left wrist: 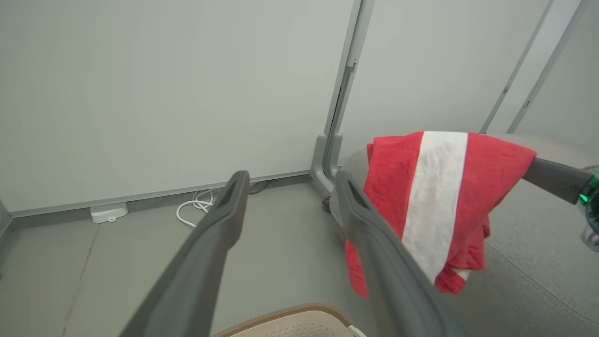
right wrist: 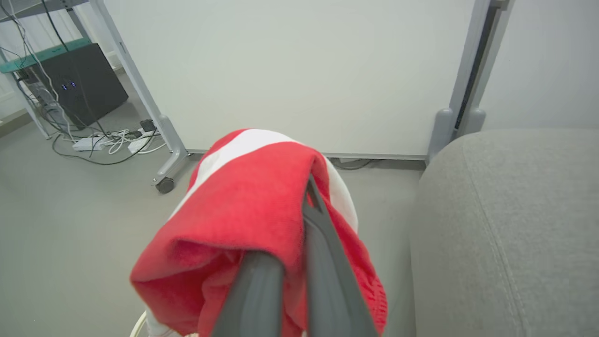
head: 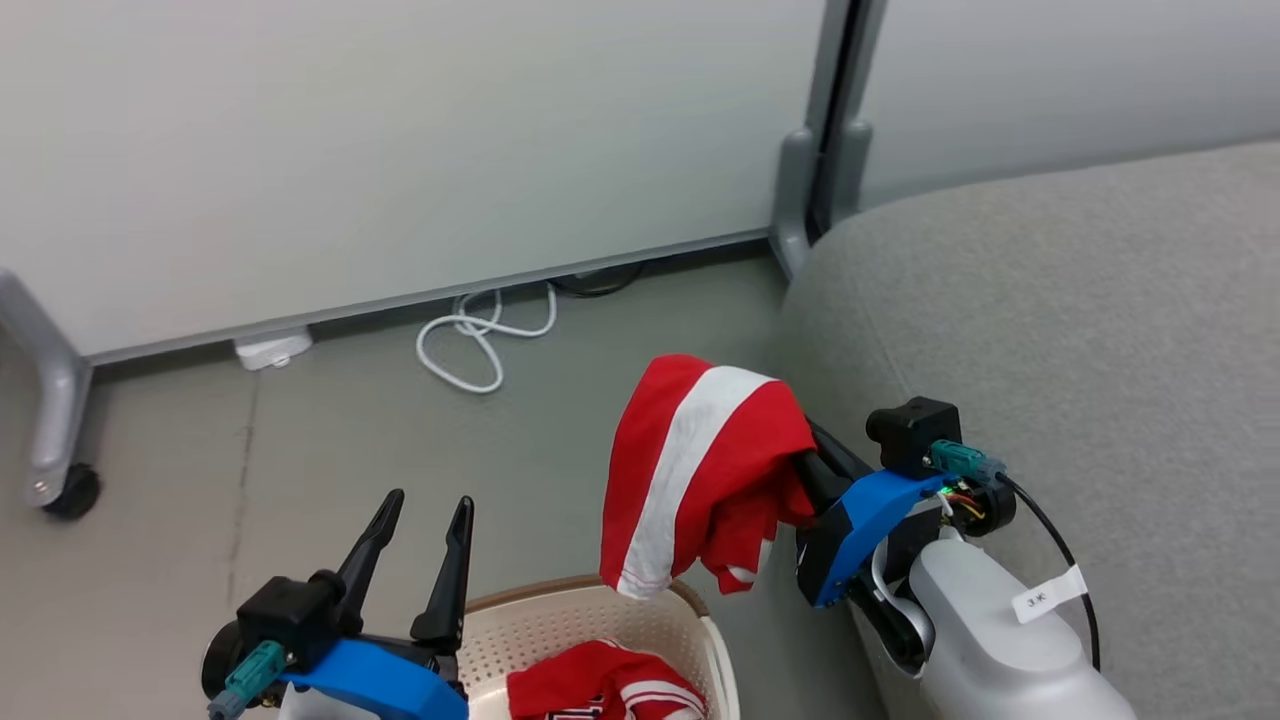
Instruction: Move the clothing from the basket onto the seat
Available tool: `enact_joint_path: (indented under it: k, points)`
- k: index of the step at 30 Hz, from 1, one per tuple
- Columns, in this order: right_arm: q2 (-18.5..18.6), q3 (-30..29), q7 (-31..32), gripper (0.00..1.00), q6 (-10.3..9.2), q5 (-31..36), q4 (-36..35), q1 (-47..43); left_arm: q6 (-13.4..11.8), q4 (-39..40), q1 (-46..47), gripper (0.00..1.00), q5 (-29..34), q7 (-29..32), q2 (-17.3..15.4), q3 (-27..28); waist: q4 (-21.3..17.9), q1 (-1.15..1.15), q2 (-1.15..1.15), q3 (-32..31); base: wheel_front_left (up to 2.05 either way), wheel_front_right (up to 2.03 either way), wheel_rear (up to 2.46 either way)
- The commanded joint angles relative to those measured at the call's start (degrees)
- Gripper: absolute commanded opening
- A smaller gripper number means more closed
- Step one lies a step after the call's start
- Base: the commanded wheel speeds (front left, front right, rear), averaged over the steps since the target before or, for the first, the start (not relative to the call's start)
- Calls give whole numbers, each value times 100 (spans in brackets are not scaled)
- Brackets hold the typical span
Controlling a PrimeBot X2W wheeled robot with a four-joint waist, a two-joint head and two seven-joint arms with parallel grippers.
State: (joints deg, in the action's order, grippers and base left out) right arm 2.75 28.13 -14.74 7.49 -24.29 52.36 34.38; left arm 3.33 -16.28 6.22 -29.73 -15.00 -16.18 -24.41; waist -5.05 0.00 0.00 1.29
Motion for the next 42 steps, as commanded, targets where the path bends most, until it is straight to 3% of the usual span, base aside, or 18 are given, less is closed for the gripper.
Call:
enact_joint_path:
  k: [1,13,21,28,35,42]
  points:
    - [24,-67,-34,0,1,31,-90,6,65,45,-50,100,87,-26,54,116,-314,0,0,-61,0,0,0]
    - [19,-817,-51,0,1,422,-533,-91,253,71,50,100,534,-27,292,422,-1817,0,0,277,0,0,0]
    - [14,-1477,-52,0,1,616,-900,-282,339,24,153,100,677,-27,297,465,-2365,0,0,493,0,0,0]
    - [17,-2020,-7,0,1,773,-1103,-271,378,4,245,100,777,-27,305,447,-2358,0,0,666,0,0,0]
    - [33,-2980,448,0,1,1129,-1367,645,390,126,520,100,889,-27,160,441,-2079,0,0,1265,0,0,0]
    - [532,-4179,959,0,1,1447,-1553,1879,407,360,1047,100,1004,47,-24,341,-1612,0,0,2224,0,0,0]
